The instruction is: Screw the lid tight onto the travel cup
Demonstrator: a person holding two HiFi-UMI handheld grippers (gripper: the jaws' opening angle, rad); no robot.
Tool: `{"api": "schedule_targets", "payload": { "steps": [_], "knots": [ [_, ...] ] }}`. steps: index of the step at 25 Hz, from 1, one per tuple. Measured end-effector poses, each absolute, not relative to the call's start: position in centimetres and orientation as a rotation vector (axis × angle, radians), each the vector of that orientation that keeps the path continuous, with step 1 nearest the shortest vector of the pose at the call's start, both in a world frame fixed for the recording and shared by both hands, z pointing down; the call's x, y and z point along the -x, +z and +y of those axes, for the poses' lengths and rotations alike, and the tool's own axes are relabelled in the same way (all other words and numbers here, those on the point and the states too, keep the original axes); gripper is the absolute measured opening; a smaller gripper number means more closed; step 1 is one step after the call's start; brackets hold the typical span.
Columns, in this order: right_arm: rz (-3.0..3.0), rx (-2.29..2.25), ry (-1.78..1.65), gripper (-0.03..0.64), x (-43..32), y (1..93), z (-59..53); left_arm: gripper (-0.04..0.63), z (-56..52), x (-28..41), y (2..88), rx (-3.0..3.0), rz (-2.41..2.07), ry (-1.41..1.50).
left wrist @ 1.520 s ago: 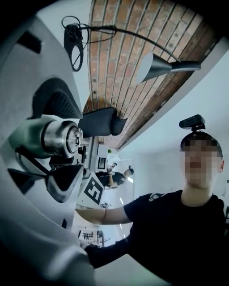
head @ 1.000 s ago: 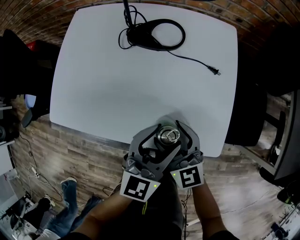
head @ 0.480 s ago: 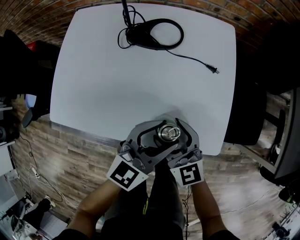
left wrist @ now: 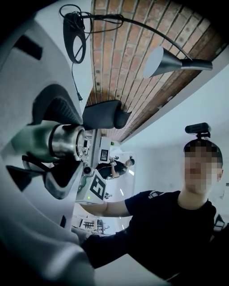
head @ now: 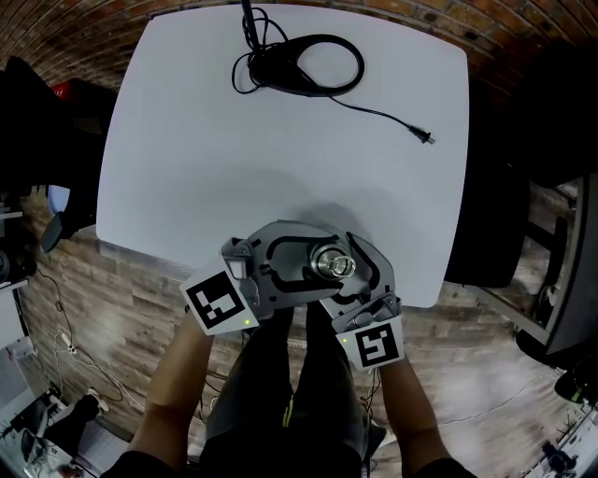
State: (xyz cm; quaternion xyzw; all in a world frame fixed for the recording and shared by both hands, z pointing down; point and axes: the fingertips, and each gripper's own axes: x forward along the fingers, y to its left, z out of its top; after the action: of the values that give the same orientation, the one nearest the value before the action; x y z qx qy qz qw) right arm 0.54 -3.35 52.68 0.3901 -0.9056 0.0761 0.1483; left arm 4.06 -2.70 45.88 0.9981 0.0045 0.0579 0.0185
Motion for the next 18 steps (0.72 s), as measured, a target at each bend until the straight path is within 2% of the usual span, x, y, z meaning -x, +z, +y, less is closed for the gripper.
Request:
{"api": "schedule_targets", "payload": {
  "steps": [12, 18],
  "knots": [
    [-2.610, -1.114, 0.208, 0.342, -0.4, 52.6, -3.2, 0.261, -2.6, -3.9, 46.0, -3.103, -0.028, 0.195],
    [-2.608, -1.114, 0.198, 0.342, -0.2, 52.5, -3.4, 0.333, -3.1, -2.8, 46.1, -3.055, -0.155, 0.176]
  ]
}}
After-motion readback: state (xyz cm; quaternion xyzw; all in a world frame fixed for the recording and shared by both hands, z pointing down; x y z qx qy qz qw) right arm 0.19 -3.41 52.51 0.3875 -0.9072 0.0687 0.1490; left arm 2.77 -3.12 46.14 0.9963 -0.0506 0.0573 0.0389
